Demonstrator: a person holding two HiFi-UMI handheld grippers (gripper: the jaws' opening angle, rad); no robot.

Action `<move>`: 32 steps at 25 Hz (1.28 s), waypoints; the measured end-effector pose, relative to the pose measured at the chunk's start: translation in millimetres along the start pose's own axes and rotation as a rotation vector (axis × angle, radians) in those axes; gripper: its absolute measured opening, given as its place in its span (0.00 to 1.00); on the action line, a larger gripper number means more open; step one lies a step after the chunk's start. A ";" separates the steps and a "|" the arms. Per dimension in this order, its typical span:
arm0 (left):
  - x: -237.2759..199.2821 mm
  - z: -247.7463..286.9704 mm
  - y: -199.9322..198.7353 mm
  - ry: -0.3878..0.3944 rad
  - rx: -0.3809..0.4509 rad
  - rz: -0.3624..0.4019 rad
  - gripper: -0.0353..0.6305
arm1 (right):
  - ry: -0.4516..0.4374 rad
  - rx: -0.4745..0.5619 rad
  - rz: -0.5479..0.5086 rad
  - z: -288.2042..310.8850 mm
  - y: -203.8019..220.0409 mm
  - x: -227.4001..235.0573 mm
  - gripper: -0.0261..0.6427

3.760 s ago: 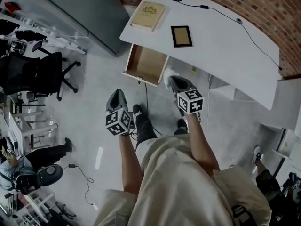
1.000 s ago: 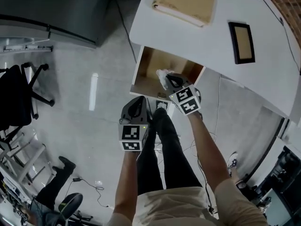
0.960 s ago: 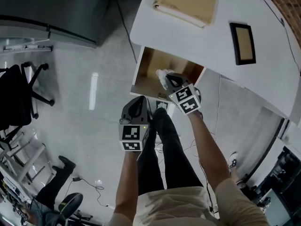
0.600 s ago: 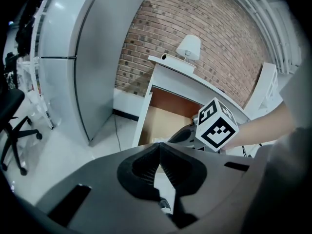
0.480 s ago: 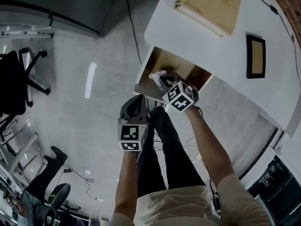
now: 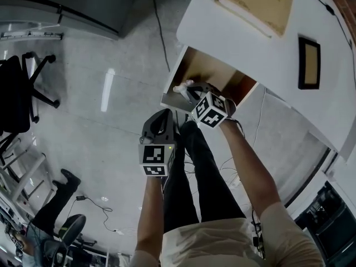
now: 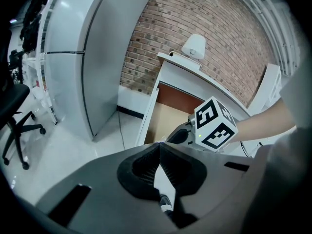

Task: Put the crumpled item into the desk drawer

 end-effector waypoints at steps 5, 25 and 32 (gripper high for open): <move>0.3 -4.1 -0.2 0.022 0.018 0.014 0.08 | 0.023 0.037 0.056 -4.4 -6.1 3.6 0.14; 39.2 -54.9 -12.7 0.119 -0.014 0.114 0.08 | 0.254 0.172 0.558 -119.6 19.8 -61.0 0.15; 71.5 -102.4 -49.2 0.132 0.001 0.160 0.08 | 0.338 0.265 0.644 -190.6 7.6 -94.0 0.15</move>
Point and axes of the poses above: the fingertips, and each gripper's own axes: z forward along the fingers, x to its right, y out of its underside, the point moved 7 cm from there along -z, backward along the fingers, and after that the axes turned 4 degrees about -z, right-handed, at the moved point
